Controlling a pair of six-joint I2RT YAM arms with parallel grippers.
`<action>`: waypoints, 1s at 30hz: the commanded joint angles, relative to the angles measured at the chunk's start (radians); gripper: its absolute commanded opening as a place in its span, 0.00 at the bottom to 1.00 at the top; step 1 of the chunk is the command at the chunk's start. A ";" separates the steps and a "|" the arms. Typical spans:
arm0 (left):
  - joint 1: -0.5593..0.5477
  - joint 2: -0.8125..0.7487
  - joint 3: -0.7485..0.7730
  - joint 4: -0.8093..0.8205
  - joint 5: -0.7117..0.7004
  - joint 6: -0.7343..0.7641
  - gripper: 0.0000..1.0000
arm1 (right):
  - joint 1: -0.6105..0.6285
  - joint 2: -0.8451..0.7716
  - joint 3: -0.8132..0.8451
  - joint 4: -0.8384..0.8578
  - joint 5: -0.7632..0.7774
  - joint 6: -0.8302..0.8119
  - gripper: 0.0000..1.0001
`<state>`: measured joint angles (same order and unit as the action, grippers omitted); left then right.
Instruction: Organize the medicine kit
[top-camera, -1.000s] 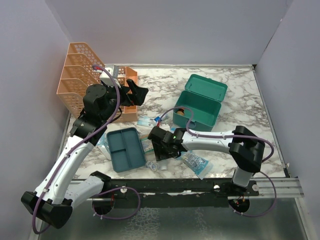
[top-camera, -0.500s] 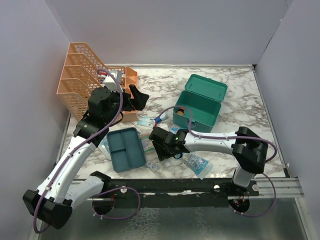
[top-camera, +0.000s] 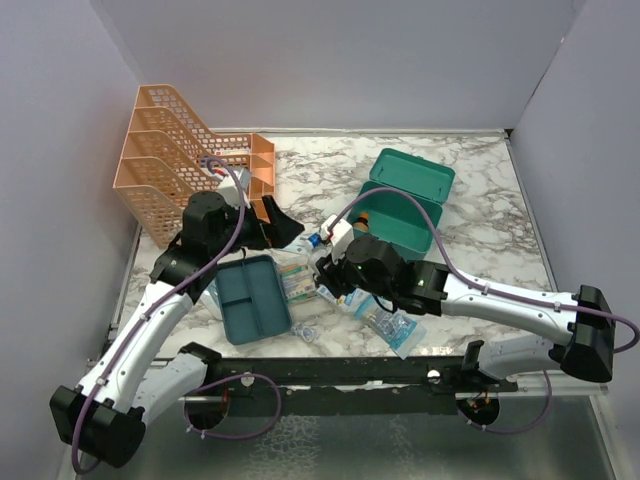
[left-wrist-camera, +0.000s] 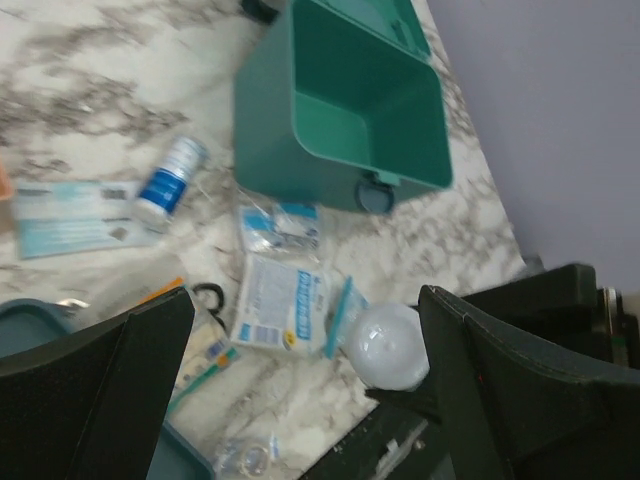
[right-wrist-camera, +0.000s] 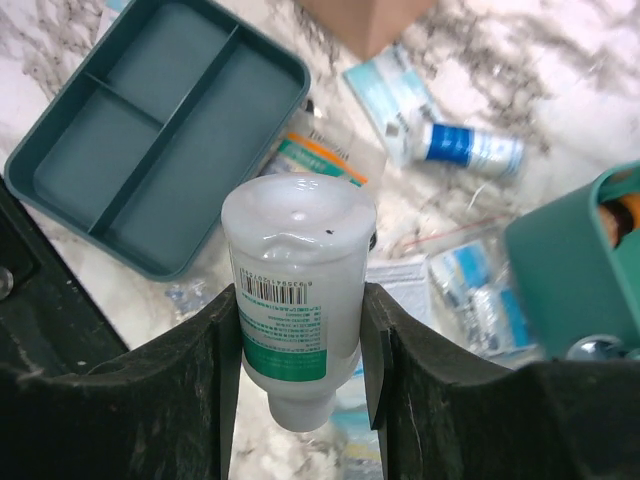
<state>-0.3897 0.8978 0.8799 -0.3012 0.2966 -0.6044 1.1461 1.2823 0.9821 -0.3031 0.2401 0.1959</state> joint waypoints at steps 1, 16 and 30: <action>0.005 0.050 -0.027 0.090 0.386 -0.069 0.99 | 0.002 -0.034 -0.005 0.122 0.062 -0.200 0.42; 0.008 0.170 -0.082 0.141 0.585 -0.242 0.93 | 0.002 -0.036 0.015 0.166 -0.042 -0.524 0.42; 0.011 0.197 -0.017 -0.027 0.517 -0.197 0.55 | 0.002 0.043 0.076 0.120 -0.045 -0.488 0.42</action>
<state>-0.3859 1.0946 0.8234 -0.2508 0.8276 -0.8349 1.1461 1.3106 0.9897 -0.1871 0.1852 -0.3191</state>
